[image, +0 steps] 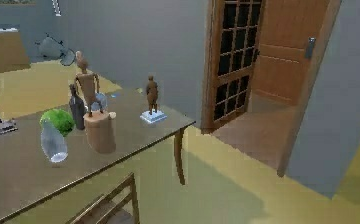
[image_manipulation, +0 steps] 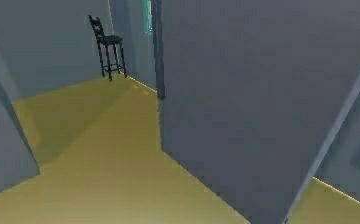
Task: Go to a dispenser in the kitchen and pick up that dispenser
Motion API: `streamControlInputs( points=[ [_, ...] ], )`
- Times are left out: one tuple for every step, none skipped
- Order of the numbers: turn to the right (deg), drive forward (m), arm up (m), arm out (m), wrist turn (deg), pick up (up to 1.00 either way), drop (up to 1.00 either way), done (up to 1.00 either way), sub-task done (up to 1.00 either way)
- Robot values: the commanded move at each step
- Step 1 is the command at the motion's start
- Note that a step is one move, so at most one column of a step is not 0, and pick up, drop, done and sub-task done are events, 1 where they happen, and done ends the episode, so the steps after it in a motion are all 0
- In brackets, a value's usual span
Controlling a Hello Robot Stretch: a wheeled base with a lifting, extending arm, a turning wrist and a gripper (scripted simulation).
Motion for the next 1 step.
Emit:
streamControlInputs(
  points=[
    [0.0, 0.50, 0.00, 0.00, 0.0, 0.00, 0.00, 0.00, 0.00]
  ],
)
